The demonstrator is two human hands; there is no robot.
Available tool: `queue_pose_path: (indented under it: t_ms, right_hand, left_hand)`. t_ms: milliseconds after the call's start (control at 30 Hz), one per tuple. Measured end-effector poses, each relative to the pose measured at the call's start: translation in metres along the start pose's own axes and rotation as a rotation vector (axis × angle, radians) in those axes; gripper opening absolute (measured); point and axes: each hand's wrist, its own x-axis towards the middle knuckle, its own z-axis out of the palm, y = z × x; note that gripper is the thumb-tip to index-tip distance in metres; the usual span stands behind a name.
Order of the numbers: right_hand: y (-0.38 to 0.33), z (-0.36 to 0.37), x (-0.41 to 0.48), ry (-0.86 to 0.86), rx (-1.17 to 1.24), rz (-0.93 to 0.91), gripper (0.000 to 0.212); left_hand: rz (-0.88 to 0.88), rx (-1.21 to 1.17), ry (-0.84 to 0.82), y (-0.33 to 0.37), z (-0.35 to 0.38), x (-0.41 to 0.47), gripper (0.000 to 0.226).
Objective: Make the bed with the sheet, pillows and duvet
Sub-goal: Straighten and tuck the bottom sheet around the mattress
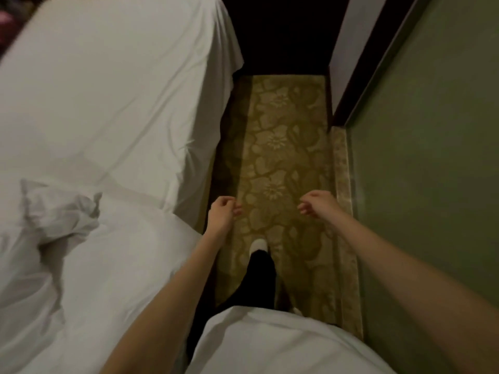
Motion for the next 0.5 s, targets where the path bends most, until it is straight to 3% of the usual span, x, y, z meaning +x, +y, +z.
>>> queue_pose_path:
  t_ms: [267,500]
  right_hand:
    - [-0.138,0.000,0.154,0.058,0.001,-0.002,0.025]
    - [-0.282,-0.002,0.265,0.032,-0.011,-0.070,0.023]
  left_hand:
    - [-0.069,-0.082,0.050,0.117,0.007,0.174,0.019]
    - [-0.009,-0.050,0.119,0.218,0.010,0.302,0.019]
